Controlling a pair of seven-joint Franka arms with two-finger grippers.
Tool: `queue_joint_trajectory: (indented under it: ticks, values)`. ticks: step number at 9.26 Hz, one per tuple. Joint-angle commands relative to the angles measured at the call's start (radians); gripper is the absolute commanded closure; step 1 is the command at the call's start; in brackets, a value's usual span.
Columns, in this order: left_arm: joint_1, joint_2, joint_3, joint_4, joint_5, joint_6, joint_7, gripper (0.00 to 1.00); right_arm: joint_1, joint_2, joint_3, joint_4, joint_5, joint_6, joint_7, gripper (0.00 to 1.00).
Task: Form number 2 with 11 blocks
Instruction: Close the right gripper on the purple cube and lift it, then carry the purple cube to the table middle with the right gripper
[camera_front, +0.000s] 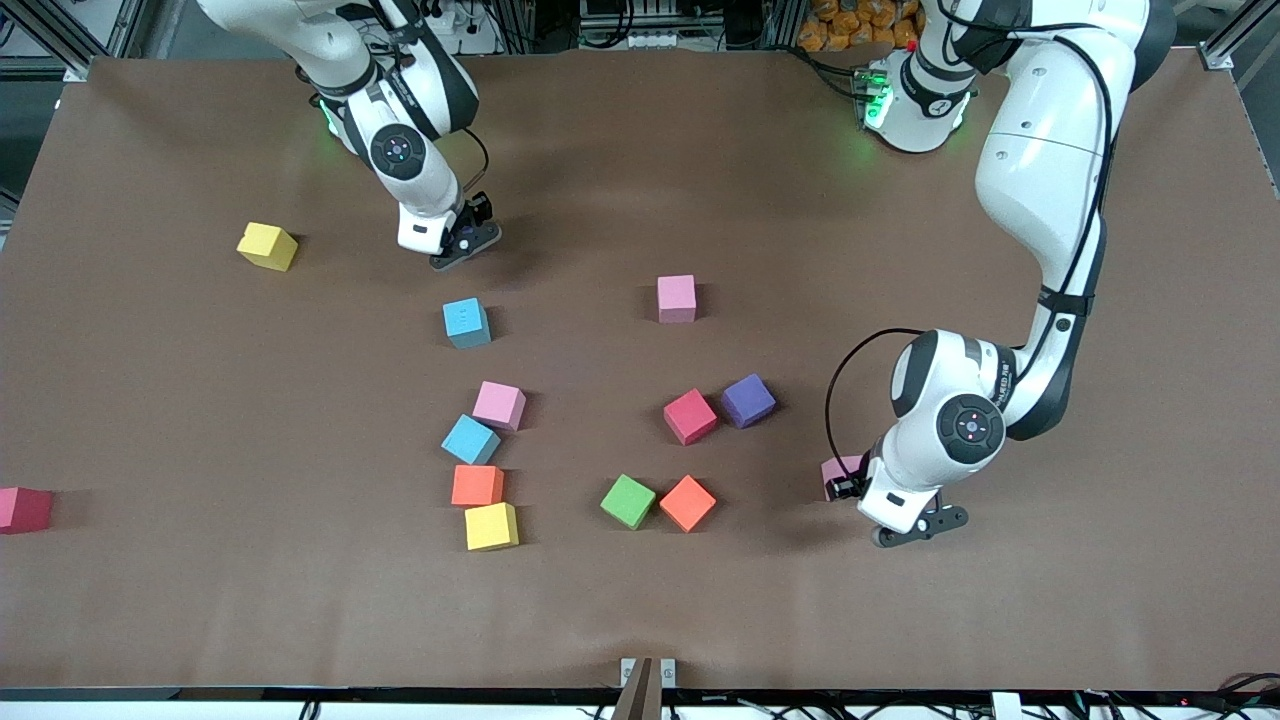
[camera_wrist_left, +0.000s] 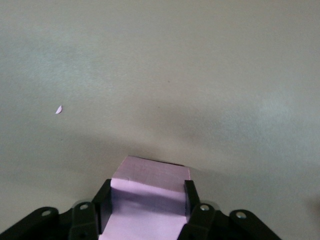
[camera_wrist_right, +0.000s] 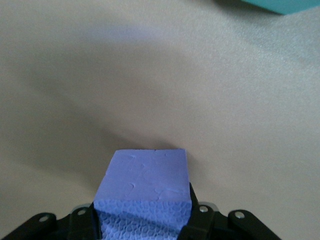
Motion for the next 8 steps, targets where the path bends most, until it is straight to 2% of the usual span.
queue_joint_trajectory:
  ticks: [1,4,6,8]
  values:
    - [-0.006,-0.067,0.036,-0.023,-0.008,-0.070,-0.141,1.00,0.003,-0.026,0.002,0.029,0.020,-0.048,-0.028,0.85]
    - [0.000,-0.147,0.039,-0.023,-0.008,-0.184,-0.371,1.00,0.055,-0.102,0.013,0.090,0.019,-0.152,-0.039,1.00]
    - [0.001,-0.170,0.038,-0.036,-0.008,-0.216,-0.484,1.00,0.067,-0.092,0.103,0.145,-0.009,-0.157,-0.146,1.00]
    - [-0.017,-0.197,0.033,-0.082,-0.008,-0.213,-0.598,1.00,0.105,-0.089,0.163,0.188,-0.038,-0.146,-0.154,1.00]
